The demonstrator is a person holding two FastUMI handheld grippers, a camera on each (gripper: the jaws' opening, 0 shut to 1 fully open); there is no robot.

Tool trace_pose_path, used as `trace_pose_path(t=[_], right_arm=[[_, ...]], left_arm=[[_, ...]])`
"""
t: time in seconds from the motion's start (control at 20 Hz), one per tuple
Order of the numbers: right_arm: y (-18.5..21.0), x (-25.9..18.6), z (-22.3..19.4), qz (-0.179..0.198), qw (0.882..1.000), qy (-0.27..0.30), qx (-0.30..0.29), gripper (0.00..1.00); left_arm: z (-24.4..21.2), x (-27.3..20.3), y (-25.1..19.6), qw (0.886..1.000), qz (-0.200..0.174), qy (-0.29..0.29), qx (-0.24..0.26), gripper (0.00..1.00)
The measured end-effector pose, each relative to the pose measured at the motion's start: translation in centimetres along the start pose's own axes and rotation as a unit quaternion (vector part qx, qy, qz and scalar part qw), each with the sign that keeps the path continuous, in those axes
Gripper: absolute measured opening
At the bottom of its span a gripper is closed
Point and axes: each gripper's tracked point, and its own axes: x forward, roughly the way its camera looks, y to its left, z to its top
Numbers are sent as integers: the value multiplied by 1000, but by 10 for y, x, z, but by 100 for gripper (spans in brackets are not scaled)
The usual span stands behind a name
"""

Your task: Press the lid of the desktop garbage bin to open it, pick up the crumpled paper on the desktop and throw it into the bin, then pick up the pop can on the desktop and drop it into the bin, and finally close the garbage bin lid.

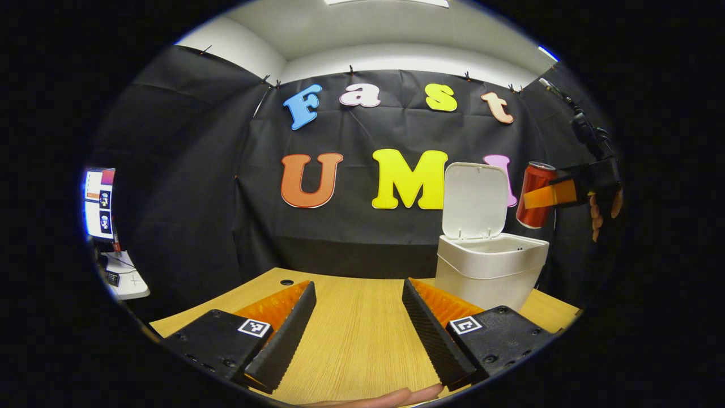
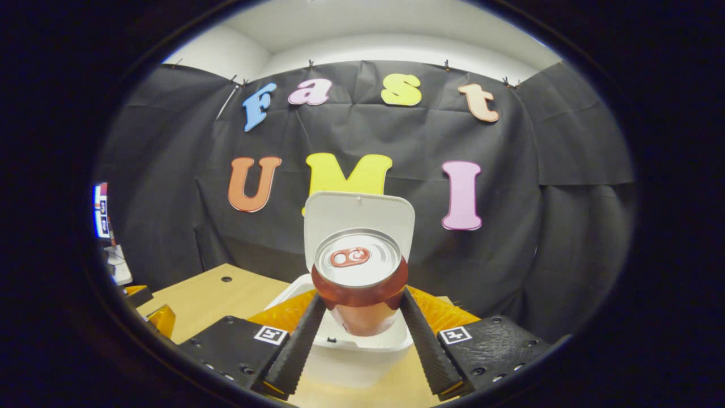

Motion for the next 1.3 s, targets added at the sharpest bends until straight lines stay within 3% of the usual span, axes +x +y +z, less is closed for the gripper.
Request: trace_pose_path(t=[0.5, 0.55, 1.3], right_arm=[[9, 59, -21, -4, 999, 42, -1, 82], [9, 62, -25, -4, 999, 47, 2, 82], [10, 48, -5, 1, 999, 33, 3, 82]], left_arm=[[-6, 4, 9, 1000, 0, 14, -10, 99], [-6, 3, 11, 1000, 2, 15, -9, 95], [-11, 3, 7, 1000, -2, 27, -10, 99]])
